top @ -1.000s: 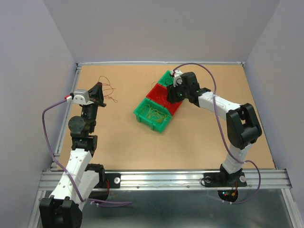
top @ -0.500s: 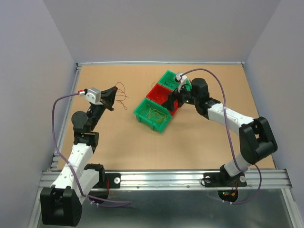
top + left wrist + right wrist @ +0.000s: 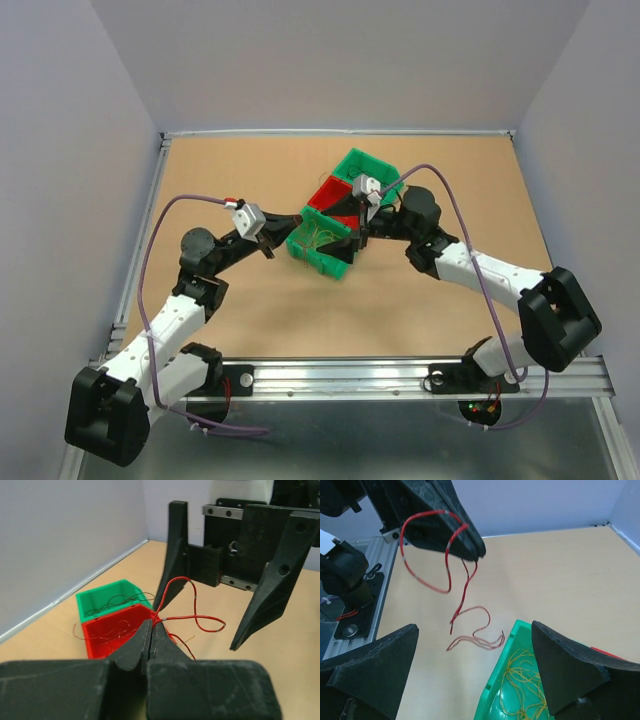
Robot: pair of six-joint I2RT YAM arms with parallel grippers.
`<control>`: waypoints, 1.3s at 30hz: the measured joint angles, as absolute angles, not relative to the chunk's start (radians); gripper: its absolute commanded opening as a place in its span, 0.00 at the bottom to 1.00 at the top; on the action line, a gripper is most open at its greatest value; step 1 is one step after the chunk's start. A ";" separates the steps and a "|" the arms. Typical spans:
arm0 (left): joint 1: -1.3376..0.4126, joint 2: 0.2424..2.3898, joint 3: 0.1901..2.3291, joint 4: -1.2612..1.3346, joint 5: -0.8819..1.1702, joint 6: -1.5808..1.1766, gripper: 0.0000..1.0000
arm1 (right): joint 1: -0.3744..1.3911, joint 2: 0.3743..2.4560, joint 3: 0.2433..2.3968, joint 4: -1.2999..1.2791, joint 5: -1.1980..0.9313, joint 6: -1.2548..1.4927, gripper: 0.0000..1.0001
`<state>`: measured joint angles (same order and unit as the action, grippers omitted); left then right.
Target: Untangle the cables
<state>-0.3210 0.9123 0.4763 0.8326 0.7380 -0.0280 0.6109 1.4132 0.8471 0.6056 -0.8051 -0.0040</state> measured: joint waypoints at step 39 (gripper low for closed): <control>-0.233 0.929 0.526 0.761 0.530 0.006 0.98 | 0.527 1.496 0.889 0.656 -0.216 0.056 0.01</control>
